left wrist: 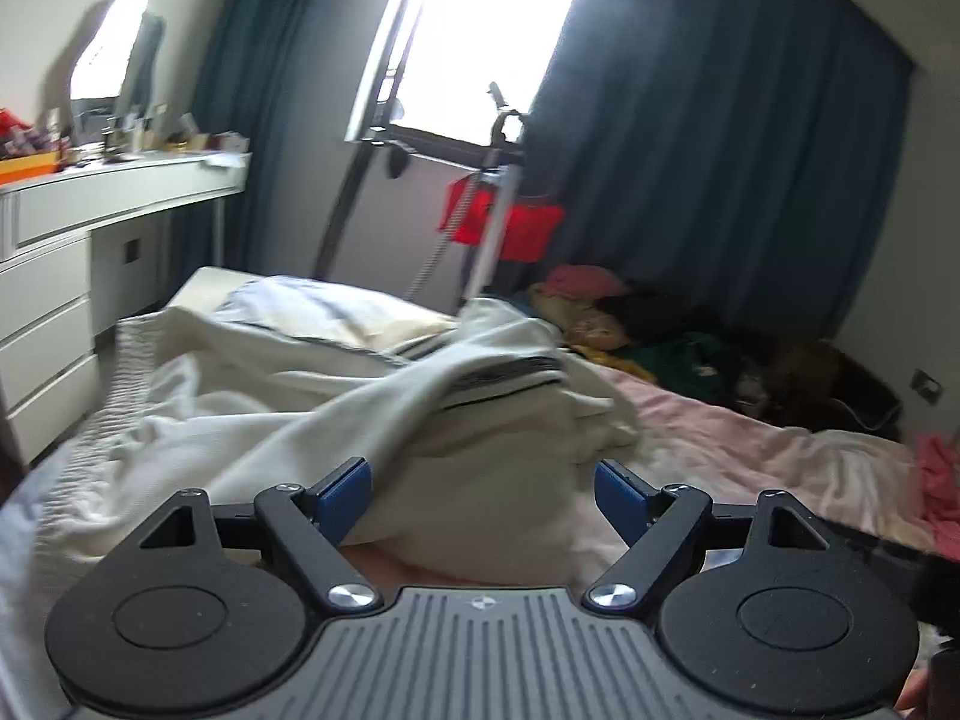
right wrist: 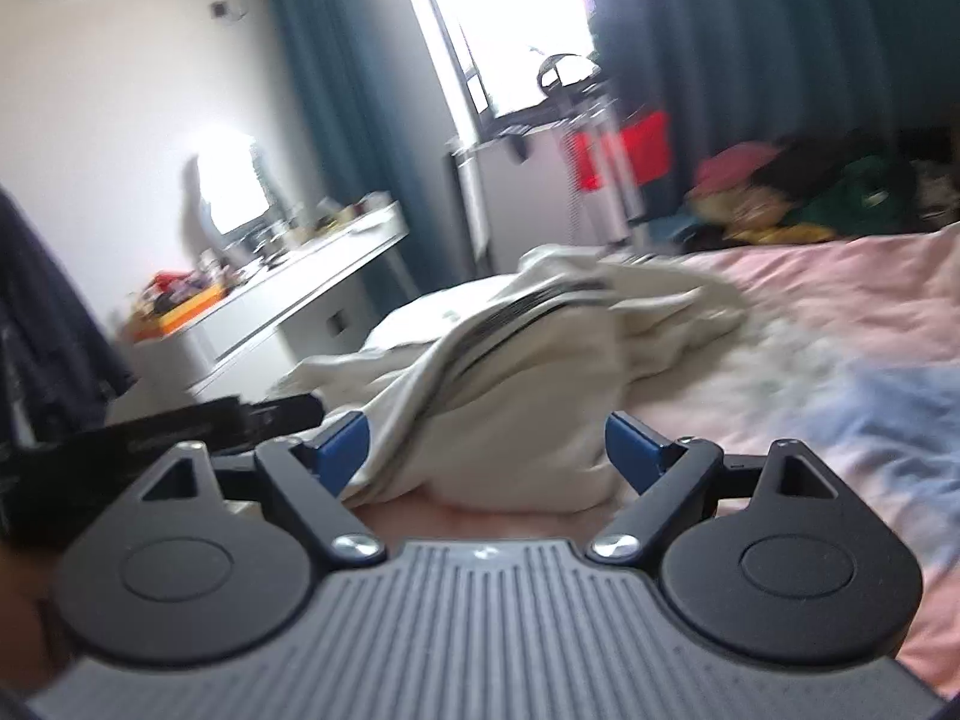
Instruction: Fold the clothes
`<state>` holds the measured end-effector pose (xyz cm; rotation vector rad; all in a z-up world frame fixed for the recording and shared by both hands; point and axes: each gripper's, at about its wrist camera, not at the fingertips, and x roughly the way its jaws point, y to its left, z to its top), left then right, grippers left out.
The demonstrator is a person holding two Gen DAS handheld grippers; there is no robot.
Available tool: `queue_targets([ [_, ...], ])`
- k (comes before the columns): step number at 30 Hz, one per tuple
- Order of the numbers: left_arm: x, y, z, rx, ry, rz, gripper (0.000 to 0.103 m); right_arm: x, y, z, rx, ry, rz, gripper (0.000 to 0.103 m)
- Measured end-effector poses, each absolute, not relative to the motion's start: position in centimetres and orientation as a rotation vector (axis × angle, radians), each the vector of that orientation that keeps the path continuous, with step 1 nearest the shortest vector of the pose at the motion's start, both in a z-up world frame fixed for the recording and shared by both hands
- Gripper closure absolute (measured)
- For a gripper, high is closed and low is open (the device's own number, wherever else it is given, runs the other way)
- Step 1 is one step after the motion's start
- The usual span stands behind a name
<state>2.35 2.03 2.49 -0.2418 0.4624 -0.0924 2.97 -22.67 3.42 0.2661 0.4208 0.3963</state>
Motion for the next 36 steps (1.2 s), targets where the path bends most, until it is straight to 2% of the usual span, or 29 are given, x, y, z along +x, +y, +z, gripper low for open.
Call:
queue_targets([
  [5, 7.6, -1.3, 0.3, -0.19, 0.539, -0.136, 0.021, 1.8, -26.4, 2.8, 0.294, 0.386, 0.363, 0.015],
  [9, 13.4, -3.4, -1.8, -0.109, 0.548, -0.138, 0.022, 3.0, -28.6, 1.6, 0.32, 0.428, 0.303, 0.015],
  [17, 27.6, -8.1, -2.8, 0.171, 0.46, -0.05, 0.021, 8.6, -31.3, -4.7, 0.33, 0.554, 0.211, 0.015],
  [22, 35.1, -10.5, -3.6, 0.228, 0.514, -0.029, 0.022, 12.3, -32.7, -8.6, 0.405, 0.653, 0.168, 0.016],
  [25, 38.1, -11.7, -4.8, 0.227, 0.584, -0.002, 0.046, 13.7, -33.2, -9.7, 0.423, 0.654, 0.151, 0.016],
  [27, 38.1, -11.9, -4.8, 0.232, 0.584, -0.022, 0.084, 14.2, -33.4, -10.2, 0.426, 0.655, 0.147, 0.016],
  [28, 38.0, -12.0, -4.7, 0.239, 0.588, -0.033, 0.094, 14.3, -33.4, -10.3, 0.428, 0.655, 0.147, 0.016],
  [32, 34.0, -12.2, -2.2, 0.213, 0.506, -0.089, 0.098, 14.3, -33.5, -10.5, 0.414, 0.647, 0.126, 0.016],
  [36, 24.9, -12.5, 0.7, 0.253, 0.352, -0.162, 0.098, 13.6, -33.0, -10.0, 0.365, 0.598, 0.077, 0.016],
])
